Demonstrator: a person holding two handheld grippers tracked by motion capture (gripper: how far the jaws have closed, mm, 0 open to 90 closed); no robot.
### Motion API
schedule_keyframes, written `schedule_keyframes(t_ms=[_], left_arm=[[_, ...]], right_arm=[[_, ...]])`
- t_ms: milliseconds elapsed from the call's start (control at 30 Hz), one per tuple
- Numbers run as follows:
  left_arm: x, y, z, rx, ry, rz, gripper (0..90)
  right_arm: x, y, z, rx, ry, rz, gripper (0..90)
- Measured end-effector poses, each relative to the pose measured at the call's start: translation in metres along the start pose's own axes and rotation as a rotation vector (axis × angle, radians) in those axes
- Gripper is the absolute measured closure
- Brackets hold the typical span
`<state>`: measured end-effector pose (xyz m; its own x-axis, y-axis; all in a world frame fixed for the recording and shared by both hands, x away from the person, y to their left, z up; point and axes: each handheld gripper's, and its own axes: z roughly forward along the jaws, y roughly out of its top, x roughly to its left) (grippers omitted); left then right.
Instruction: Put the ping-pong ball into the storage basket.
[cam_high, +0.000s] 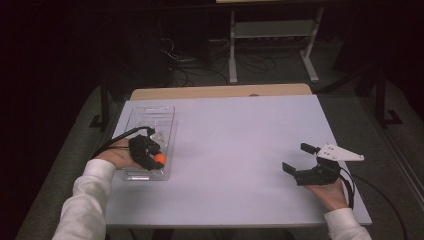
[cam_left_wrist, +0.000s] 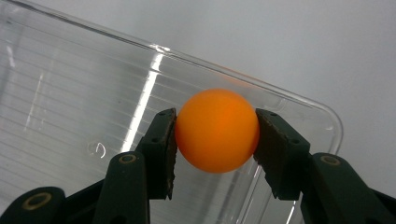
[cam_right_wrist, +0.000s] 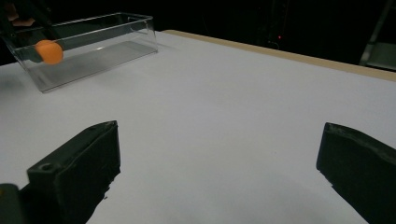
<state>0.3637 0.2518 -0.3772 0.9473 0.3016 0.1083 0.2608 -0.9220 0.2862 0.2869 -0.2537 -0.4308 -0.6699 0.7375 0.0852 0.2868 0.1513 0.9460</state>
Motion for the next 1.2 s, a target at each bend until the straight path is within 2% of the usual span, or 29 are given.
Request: schedule_keyframes(t_ms=[633,900,1133,1200], left_arm=[[-0.0001,0.0007,0.0067,0.007,-0.013,0.001,50.9],[0.0004,-0.0004,0.0049,0.014,0.009,-0.001,50.3],[0.0013,-0.0012,0.0033,0.011,0.015,-0.006,45.4],[0.0012,-0.0018,0.0027,0.007,0.019,-0.02,42.4]], right_arm=[[0.0006,-0.0002,0.0008,0.007,0.003,-0.003,0.0],[0.0009,-0.0002,0.0008,0.007,0.003,-0.006,0.0],[0.0009,0.0,0.0004,0.008,0.002,-0.006,0.0],[0.0011,0.0,0.0006,0.008,0.003,-0.007,0.0]])
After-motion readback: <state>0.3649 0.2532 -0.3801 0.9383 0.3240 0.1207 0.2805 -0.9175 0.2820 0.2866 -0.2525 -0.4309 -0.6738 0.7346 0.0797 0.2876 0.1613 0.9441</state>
